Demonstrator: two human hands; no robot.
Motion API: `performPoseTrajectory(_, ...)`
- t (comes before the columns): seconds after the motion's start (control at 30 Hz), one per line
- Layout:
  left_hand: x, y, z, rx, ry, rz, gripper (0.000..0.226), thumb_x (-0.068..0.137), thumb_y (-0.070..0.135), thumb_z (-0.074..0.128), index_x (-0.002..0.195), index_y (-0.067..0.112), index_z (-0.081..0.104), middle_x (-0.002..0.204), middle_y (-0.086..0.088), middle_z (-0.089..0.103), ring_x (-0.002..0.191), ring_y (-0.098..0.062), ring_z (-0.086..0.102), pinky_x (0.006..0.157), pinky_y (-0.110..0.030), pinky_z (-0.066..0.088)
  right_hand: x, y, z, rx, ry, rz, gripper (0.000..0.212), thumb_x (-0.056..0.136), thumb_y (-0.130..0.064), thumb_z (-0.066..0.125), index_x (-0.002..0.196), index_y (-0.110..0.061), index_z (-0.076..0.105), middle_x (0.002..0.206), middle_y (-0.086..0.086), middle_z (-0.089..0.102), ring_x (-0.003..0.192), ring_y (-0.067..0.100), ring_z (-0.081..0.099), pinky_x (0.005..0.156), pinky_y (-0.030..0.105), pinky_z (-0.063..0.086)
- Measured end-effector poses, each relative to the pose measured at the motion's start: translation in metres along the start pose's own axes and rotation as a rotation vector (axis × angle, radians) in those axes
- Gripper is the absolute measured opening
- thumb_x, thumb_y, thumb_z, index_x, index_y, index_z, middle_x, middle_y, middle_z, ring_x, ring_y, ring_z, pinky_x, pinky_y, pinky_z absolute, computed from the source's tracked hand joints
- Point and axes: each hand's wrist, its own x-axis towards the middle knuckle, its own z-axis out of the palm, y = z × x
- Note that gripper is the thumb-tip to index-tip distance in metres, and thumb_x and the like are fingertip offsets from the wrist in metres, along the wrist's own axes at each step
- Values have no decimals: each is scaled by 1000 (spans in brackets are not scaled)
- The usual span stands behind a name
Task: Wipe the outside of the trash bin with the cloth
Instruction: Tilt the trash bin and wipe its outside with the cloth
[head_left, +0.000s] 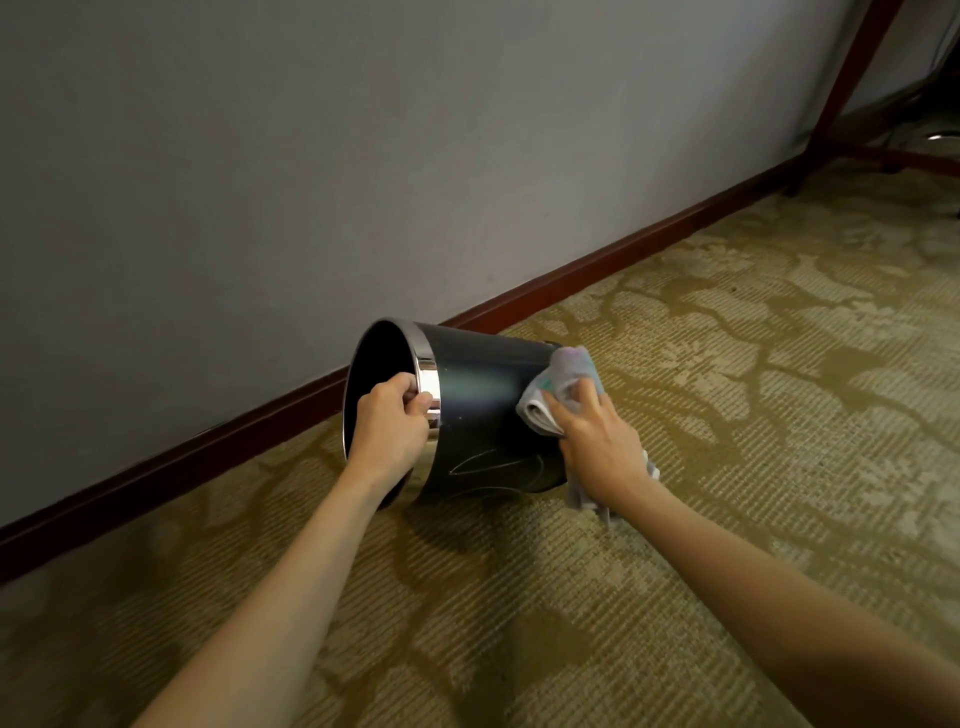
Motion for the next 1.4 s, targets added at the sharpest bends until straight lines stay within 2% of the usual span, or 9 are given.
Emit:
performPoseTrajectory(0.17,-3,-10,-3,-18,17,-49,14,94,13,52,82,16,59,78,1,60,70,-8,57,55,-18,38,-24,14,17,-84,-183,148,69,81,-16,67,141,-22,34,131,9,32,109,29,43,73,34,46)
performPoseTrajectory(0.4,-6,1,2,-155,58,-188,21,93,9,53,74,13,60,72,0,58,64,-8,54,50,-14,37,-15,28,3,-20,-143,188,44,92,-9,48,134,-24,45,128,10,33,108,31,42,59,35,36)
performPoseTrajectory(0.57,6,2,-23,-193,-8,-256,19,87,6,54,76,-8,59,66,-11,51,63,-22,50,58,-31,37,-21,21,-11,87,22,79,38,89,-13,52,126,-24,52,113,8,39,97,28,45,52,33,36)
performPoseTrajectory(0.7,15,15,-38,-170,-72,-285,27,81,3,54,57,11,43,53,-3,38,50,-17,40,51,-27,29,-24,15,-23,168,139,31,44,85,-11,55,126,-26,54,113,8,43,94,27,50,50,34,43)
performPoseTrajectory(0.83,24,23,-34,-180,-145,-325,16,83,3,52,69,-4,52,55,-4,44,54,-20,47,52,-28,36,-25,10,-25,93,31,-16,38,87,-15,53,124,-23,55,115,7,42,100,26,48,56,40,51)
performPoseTrajectory(0.93,28,30,-32,-165,-170,-277,26,87,8,50,61,10,47,58,-3,42,59,-20,45,55,-29,33,-22,9,-20,63,-15,7,31,89,-15,50,119,-16,55,113,8,39,100,27,47,57,40,50)
performPoseTrajectory(1.1,26,15,-42,-212,-440,-228,44,89,45,55,121,15,59,122,-4,62,114,-22,56,101,-44,41,-12,11,-15,100,-71,166,20,90,-13,49,108,-7,56,114,13,39,93,33,49,59,37,40)
performPoseTrajectory(1.27,18,-5,-68,-41,-791,-84,54,70,40,77,119,30,57,118,8,63,110,-10,59,98,-41,44,-9,23,-8,166,-146,313,14,91,-15,49,101,-6,52,115,15,38,88,36,49,62,38,39)
performPoseTrajectory(1.4,9,-6,-61,171,-791,52,33,78,20,74,105,33,61,105,15,64,96,3,61,84,-21,49,-8,41,-3,187,-224,430,9,92,-16,47,88,-9,46,115,15,37,75,30,39,63,39,37)
